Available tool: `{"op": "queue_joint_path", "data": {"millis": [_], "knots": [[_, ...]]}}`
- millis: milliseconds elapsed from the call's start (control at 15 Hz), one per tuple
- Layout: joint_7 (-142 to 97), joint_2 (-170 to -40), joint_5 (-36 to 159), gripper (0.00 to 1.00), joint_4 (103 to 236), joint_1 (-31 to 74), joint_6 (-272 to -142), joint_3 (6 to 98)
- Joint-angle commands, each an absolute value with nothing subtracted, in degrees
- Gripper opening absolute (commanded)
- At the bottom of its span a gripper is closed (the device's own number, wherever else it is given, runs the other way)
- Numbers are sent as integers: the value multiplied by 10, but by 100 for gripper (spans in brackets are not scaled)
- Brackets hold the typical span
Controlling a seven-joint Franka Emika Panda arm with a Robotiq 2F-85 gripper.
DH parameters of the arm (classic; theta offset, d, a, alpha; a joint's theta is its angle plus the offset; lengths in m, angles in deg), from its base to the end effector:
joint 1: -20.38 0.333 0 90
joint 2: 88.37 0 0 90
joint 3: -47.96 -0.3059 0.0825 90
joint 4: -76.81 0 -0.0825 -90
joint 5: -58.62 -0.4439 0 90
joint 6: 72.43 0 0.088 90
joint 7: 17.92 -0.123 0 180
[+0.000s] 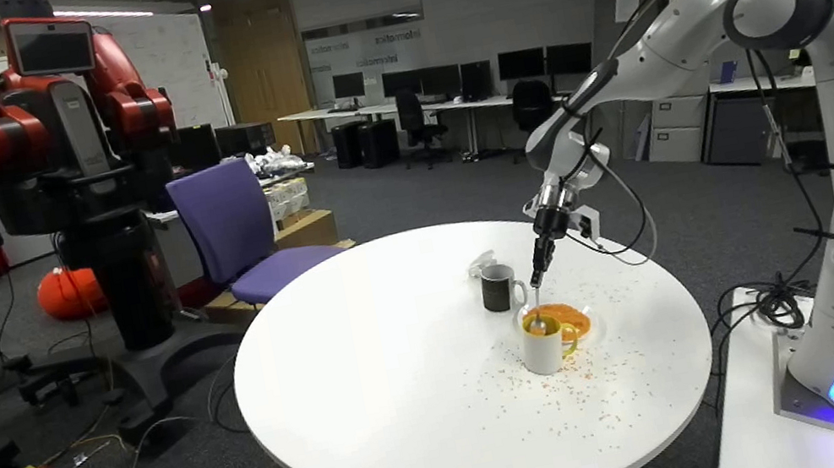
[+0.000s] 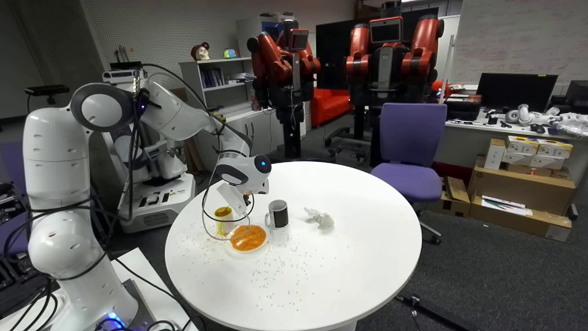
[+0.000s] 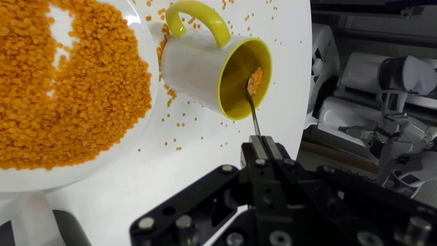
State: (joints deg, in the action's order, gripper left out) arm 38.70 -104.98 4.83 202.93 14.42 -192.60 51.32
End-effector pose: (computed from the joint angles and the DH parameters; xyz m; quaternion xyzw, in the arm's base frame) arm 0.5558 -0.0419 0.1668 -0.9243 -0.0776 -0.0360 0.3719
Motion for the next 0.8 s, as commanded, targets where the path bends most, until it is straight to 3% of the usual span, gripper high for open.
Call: {"op": "queue_joint_path", "data": {"millis": [0,733], "knots": [[378,-1021,83,1,2044,153,-1954,509],[380,-989,139,1,2055,159,-1996,492]]}}
